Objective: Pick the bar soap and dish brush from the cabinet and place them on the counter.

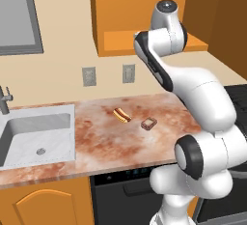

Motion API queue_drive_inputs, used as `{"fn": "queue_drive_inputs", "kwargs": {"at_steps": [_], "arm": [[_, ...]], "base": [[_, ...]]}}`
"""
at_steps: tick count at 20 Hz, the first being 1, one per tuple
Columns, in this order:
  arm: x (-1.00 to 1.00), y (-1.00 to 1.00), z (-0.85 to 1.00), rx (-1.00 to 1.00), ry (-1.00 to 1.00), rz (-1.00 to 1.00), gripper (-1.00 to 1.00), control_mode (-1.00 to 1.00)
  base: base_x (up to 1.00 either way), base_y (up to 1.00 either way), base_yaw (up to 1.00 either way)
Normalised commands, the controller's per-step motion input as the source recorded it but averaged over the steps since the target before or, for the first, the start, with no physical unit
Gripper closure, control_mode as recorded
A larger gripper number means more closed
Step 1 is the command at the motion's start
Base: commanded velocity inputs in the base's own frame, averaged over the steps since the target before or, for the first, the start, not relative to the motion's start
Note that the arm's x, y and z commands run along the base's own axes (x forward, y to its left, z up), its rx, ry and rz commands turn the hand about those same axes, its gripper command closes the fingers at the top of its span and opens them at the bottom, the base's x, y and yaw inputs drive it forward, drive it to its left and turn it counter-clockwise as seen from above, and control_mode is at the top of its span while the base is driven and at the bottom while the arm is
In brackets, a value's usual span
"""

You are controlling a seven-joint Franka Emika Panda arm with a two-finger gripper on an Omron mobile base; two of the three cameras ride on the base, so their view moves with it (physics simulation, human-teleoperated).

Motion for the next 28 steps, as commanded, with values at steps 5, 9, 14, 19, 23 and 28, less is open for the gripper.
{"fn": "queue_drive_inputs", "kwargs": {"at_steps": [5,9,14,19,23,28], "arm": [[0.20,-0.04,0.04,0.08,-0.05,-0.06,-1.00,-1.00],[0.20,-0.01,0.24,0.03,-0.04,-0.05,-1.00,-1.00],[0.26,-0.01,0.19,-0.02,-0.01,-0.01,-1.00,-1.00],[0.24,0.00,0.15,-0.04,0.06,0.00,-1.00,-1.00],[0.23,0.00,0.11,-0.03,0.08,0.00,-1.00,-1.00],[0.19,0.00,0.01,-0.02,0.05,-0.02,-1.00,-1.00]], "base": [[0.00,0.00,0.00],[0.00,0.00,0.00],[0.00,0.00,0.00],[0.00,0.00,0.00],[0.00,0.00,0.00],[0.00,0.00,0.00]]}}
